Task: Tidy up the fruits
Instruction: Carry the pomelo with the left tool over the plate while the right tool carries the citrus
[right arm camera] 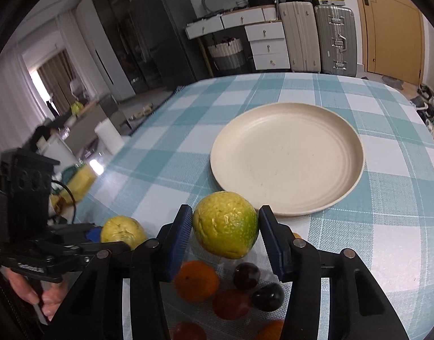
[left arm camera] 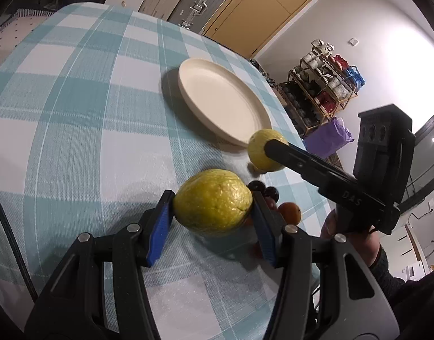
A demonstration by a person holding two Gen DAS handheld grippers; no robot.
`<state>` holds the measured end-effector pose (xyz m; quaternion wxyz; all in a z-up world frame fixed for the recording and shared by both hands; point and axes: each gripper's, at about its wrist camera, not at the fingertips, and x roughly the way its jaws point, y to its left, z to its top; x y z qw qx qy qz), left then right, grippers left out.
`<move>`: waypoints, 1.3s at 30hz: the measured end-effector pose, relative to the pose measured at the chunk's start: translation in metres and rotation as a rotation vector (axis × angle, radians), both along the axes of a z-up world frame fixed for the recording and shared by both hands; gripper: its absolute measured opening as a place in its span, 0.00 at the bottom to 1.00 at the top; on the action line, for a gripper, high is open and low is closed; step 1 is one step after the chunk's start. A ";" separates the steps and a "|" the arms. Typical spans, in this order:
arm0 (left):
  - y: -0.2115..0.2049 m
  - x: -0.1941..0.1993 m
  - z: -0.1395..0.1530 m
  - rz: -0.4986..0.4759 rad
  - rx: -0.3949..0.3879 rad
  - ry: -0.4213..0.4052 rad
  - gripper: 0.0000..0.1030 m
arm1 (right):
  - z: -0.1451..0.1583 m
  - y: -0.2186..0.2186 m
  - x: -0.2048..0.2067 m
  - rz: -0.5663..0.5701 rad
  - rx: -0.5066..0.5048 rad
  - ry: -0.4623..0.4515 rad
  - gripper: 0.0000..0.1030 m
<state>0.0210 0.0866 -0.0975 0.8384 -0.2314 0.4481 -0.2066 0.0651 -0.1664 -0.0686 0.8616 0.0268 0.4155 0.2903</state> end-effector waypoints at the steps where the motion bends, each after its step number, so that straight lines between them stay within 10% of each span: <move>1: 0.000 0.002 0.002 0.002 0.002 -0.004 0.50 | 0.002 -0.003 0.000 -0.001 0.015 -0.001 0.48; 21: -0.031 0.113 0.053 0.001 -0.003 -0.009 0.50 | 0.056 -0.055 0.046 -0.022 0.136 -0.099 0.48; 39: -0.063 0.235 0.041 -0.053 0.035 0.036 0.50 | 0.038 -0.051 0.133 -0.021 0.085 -0.104 0.48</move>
